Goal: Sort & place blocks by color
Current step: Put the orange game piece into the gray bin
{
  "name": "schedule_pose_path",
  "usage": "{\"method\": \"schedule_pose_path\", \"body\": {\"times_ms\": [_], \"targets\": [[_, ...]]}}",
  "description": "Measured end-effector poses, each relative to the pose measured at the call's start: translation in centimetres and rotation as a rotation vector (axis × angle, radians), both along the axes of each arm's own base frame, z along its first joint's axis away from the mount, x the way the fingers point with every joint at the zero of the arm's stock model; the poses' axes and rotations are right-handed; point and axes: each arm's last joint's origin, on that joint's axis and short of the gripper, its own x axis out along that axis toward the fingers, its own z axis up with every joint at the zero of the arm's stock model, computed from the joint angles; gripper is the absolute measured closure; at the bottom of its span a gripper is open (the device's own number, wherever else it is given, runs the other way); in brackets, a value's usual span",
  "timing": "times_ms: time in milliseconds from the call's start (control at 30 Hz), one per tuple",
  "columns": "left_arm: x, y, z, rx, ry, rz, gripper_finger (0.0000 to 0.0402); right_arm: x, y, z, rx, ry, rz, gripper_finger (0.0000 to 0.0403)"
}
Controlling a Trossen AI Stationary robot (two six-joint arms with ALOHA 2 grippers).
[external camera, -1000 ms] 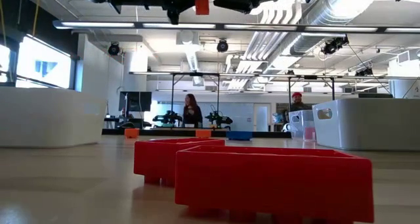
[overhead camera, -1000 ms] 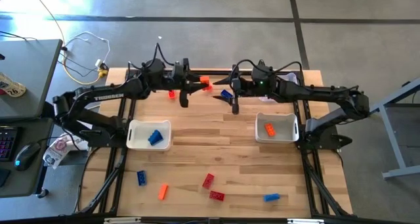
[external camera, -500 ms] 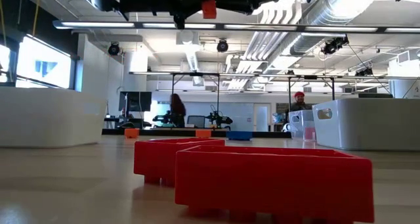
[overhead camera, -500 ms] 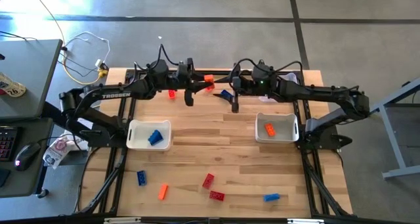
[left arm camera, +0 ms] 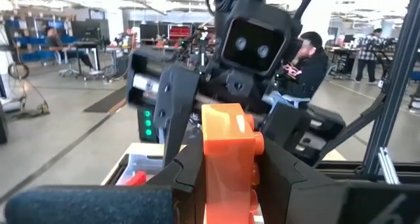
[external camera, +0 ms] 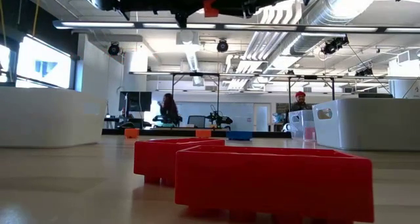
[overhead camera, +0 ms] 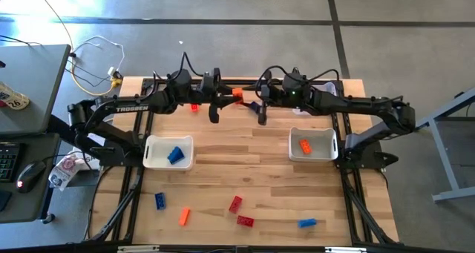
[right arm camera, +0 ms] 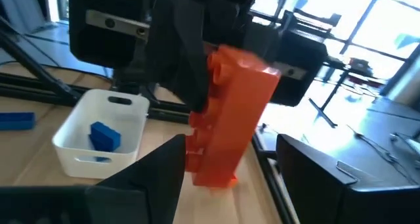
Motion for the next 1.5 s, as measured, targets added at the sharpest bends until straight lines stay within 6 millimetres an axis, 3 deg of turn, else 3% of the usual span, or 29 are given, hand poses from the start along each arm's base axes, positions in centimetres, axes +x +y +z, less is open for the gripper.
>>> {"method": "schedule_pose_path", "body": {"times_ms": [300, 633, 1233, 1500], "targets": [[0.3, -0.6, 0.0, 0.026, 0.008, -0.015, 0.0327, 0.8, -0.1, -0.5, 0.021, -0.024, 0.040, 0.0188], [0.3, -0.6, 0.0, 0.036, 0.013, -0.011, 0.0316, 0.8, 0.1, -0.6, 0.136, -0.035, 0.052, 0.0329], [0.3, -0.5, -1.0, 0.081, 0.105, 0.010, 0.0306, 0.6, 0.0, -1.6, 0.200, 0.075, -0.017, 0.0329], [0.2, -0.4, -1.7, 0.153, 0.190, 0.043, 0.0252, 0.1, -0.1, -3.0, 0.276, 0.207, -0.119, 0.0329]]}}
